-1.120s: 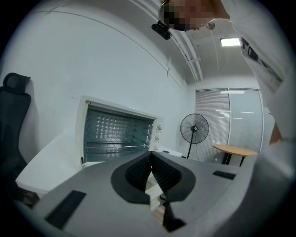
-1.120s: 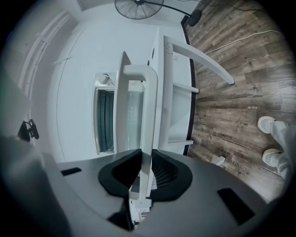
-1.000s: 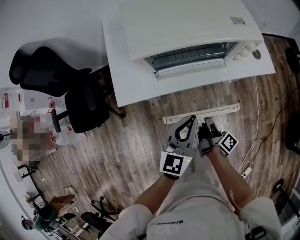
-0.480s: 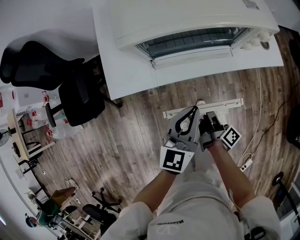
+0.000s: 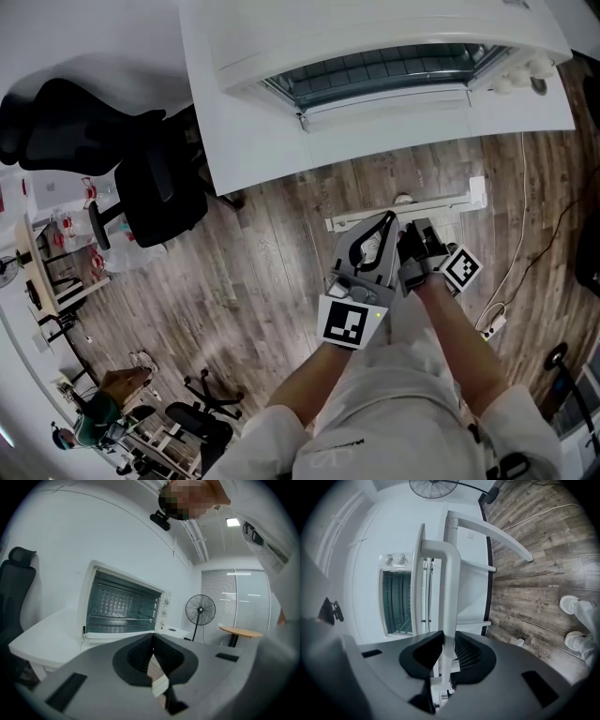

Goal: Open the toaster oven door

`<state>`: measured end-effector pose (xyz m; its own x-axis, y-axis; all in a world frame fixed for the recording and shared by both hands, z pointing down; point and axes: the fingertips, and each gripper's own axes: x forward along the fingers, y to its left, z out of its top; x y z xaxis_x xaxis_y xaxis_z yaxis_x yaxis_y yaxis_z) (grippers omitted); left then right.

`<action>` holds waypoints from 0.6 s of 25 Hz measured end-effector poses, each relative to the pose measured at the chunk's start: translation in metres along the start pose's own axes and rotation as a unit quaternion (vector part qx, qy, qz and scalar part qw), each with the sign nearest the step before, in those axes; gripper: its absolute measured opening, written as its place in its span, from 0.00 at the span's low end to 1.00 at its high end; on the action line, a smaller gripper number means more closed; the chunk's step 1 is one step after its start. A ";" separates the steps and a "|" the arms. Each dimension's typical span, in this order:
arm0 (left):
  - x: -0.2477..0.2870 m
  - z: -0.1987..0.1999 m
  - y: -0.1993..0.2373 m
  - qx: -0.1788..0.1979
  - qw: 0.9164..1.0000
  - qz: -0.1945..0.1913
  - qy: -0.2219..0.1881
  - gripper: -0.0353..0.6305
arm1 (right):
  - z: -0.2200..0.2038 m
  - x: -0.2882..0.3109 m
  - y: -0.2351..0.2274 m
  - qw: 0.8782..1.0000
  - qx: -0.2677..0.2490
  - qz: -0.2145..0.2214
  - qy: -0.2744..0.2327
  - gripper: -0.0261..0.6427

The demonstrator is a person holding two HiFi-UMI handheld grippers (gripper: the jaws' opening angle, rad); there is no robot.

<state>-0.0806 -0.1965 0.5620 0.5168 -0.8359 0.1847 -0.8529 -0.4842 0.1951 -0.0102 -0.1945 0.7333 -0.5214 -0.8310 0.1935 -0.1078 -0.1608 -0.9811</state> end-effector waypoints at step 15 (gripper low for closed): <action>-0.016 -0.019 0.005 -0.004 1.000 0.011 0.008 0.06 | 0.003 0.007 -0.024 0.999 0.026 0.023 -0.021 0.17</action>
<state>-0.0911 -0.1808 0.5781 0.4985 -0.8426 0.2038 -0.8638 -0.4631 0.1983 -0.0084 -0.1979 0.7579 -0.4889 -0.8597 0.1480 -0.0399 -0.1474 -0.9883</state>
